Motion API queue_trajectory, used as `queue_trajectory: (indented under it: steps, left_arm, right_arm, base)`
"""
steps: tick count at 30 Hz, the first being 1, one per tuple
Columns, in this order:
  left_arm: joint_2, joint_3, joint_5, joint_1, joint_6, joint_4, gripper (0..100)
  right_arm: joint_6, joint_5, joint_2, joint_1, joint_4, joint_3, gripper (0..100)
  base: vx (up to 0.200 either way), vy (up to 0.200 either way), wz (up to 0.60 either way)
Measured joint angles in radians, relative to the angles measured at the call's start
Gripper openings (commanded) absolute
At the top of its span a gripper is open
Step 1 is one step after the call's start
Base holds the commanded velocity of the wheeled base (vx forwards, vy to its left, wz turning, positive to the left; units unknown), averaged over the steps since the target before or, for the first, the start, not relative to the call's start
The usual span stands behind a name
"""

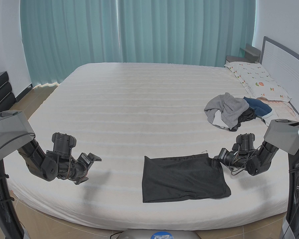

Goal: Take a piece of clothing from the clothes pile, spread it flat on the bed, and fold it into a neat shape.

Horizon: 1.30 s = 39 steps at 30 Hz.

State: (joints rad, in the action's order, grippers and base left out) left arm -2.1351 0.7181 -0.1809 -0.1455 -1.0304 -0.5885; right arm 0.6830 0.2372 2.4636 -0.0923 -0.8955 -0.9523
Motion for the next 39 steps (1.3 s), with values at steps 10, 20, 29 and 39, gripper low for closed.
queue_trajectory:
  steps: [10, 20, 29, 39]
  left_arm:
    - [0.000, 0.000, 0.000, 0.000, 0.000, 0.000, 100]
    - [0.000, 0.000, 0.000, 0.000, 0.000, 0.000, 100]
    - [0.000, 0.000, 0.000, 0.000, -0.001, 0.000, 100]
    - [0.000, 0.000, 0.000, 0.001, -0.001, 0.000, 100]
  right_arm:
    - [0.044, -0.046, 0.002, 0.027, -0.016, -0.031, 0]
    - [0.085, -0.064, 0.003, 0.032, -0.019, -0.048, 0]
    - [0.096, -0.075, 0.005, 0.033, -0.030, -0.044, 100]
    - [0.105, -0.065, -0.013, 0.034, -0.034, -0.010, 100]
  base:
    - [0.000, 0.000, 0.00]
    - [0.000, 0.000, 0.00]
    - [0.000, 0.000, 0.00]
    - [0.000, 0.000, 0.00]
